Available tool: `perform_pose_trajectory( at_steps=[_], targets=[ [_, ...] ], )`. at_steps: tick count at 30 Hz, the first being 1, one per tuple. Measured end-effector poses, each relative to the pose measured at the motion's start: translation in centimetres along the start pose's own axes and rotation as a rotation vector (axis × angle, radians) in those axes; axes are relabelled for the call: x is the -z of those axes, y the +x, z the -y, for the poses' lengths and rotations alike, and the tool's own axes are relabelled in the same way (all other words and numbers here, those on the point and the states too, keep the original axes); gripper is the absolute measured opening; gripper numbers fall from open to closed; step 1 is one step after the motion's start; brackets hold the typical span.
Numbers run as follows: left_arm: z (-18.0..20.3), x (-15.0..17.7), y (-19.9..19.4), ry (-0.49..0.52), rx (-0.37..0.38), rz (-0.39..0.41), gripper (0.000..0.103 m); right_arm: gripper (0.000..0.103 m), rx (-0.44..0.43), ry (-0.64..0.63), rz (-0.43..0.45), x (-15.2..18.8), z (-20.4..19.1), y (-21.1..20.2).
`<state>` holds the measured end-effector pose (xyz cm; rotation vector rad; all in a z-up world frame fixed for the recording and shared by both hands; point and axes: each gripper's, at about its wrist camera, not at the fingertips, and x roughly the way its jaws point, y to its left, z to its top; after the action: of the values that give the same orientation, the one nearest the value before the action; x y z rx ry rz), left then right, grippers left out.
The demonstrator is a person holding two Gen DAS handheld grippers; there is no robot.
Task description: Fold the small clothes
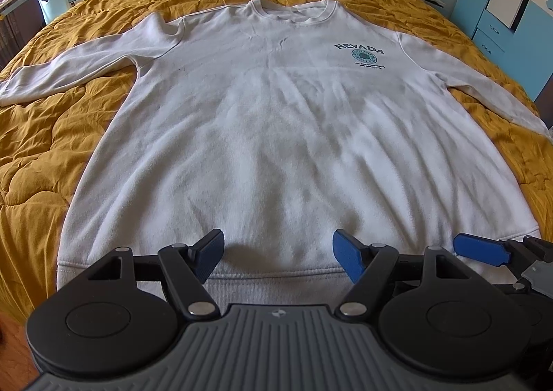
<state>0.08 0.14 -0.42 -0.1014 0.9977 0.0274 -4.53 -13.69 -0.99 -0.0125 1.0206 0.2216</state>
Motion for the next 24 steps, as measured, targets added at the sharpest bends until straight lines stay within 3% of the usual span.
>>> perform_pose_trajectory(
  at_steps=[24],
  targets=[
    [-0.11, 0.1, 0.14, 0.004, -0.001, -0.004, 0.084, 0.082, -0.001, -0.006, -0.005, 0.21, -0.18, 0.14]
  ],
)
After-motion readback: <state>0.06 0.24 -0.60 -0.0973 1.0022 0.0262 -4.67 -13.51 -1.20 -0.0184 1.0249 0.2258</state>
